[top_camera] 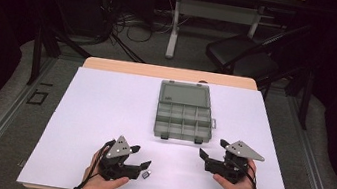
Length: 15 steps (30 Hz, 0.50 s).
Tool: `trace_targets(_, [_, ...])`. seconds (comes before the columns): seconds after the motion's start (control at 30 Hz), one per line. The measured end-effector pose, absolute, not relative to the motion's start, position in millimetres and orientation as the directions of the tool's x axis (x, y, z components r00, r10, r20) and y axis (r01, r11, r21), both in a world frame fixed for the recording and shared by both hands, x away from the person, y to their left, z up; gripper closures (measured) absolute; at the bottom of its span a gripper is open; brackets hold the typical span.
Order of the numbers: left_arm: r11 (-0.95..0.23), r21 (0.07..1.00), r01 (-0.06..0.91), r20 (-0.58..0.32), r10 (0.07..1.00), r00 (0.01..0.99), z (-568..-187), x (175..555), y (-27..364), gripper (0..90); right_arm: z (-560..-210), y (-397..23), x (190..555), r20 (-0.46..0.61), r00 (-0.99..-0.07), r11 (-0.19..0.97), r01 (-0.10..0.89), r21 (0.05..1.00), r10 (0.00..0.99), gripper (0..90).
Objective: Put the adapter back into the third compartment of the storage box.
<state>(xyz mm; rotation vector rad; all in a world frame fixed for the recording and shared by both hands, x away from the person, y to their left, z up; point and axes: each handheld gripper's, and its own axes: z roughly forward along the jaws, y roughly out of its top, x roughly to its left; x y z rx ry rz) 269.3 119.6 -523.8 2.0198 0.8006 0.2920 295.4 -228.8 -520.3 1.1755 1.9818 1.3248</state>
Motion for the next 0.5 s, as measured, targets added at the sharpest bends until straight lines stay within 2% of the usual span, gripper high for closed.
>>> trace_targets(0.1, [-0.386, 0.821, 0.422, -0.104, 0.625, 0.774, -525, 270, 119, 40.9, -520, -229, 295, 0.068, -0.517, 0.162, 0.388, 0.907, 0.854, 15.9])
trace_targets(0.27, [-0.395, 0.806, 0.44, -0.098, 0.645, 0.758, -529, 269, 118, 39.7, -521, -228, 295, 0.066, -0.52, 0.168, 0.39, 0.905, 0.851, 16.0])
trace_targets(0.37, [-0.388, 0.772, 0.504, -0.148, 0.662, 0.735, -531, 268, 117, 39.8, -521, -228, 296, 0.069, -0.521, 0.165, 0.388, 0.907, 0.851, 16.2])
trace_targets(0.5, [-0.404, 0.757, 0.513, -0.149, 0.659, 0.738, -535, 267, 114, 40.6, -522, -228, 296, 0.07, -0.523, 0.165, 0.39, 0.906, 0.85, 16.5])
